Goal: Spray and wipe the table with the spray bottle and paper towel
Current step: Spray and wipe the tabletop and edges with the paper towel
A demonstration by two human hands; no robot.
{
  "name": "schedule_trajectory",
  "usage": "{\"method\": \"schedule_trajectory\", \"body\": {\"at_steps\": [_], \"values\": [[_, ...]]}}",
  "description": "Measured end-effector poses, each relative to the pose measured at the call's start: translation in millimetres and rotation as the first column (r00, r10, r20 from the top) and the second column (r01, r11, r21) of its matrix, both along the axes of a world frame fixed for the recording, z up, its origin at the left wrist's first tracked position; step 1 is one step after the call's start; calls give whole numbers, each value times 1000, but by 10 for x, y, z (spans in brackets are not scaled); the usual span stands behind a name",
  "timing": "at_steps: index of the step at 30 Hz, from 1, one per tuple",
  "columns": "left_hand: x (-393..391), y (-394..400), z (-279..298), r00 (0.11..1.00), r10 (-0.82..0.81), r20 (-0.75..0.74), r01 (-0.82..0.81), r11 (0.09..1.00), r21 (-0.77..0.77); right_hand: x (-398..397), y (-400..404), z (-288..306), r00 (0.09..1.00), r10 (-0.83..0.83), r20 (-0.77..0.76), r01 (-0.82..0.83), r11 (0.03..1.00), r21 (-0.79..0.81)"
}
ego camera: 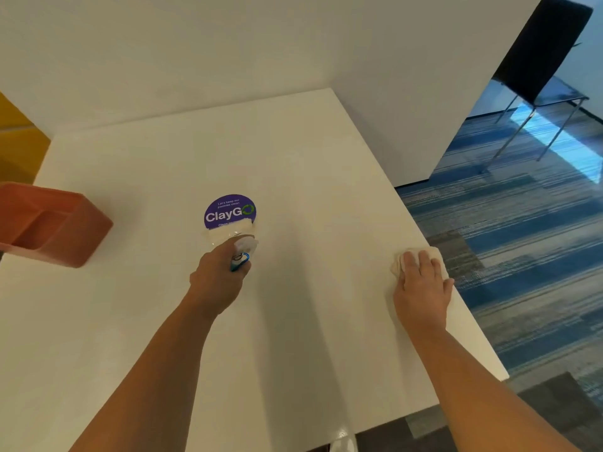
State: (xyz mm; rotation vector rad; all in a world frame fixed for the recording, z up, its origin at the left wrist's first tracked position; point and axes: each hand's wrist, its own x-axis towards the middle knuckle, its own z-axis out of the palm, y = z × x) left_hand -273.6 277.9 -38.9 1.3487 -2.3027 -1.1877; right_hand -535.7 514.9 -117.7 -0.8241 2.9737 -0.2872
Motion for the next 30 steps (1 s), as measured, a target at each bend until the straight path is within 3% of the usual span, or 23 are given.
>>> {"method": "schedule_trajectory", "body": {"at_steps": [16, 30], "values": [[-385, -228, -133, 991, 135, 20, -134, 989, -56, -793, -1011, 44, 970, 235, -66, -236, 972, -8], [137, -257, -167, 967, 248, 62, -244, 967, -67, -271, -1844, 15, 822, 560, -102, -565, 825, -24]]}}
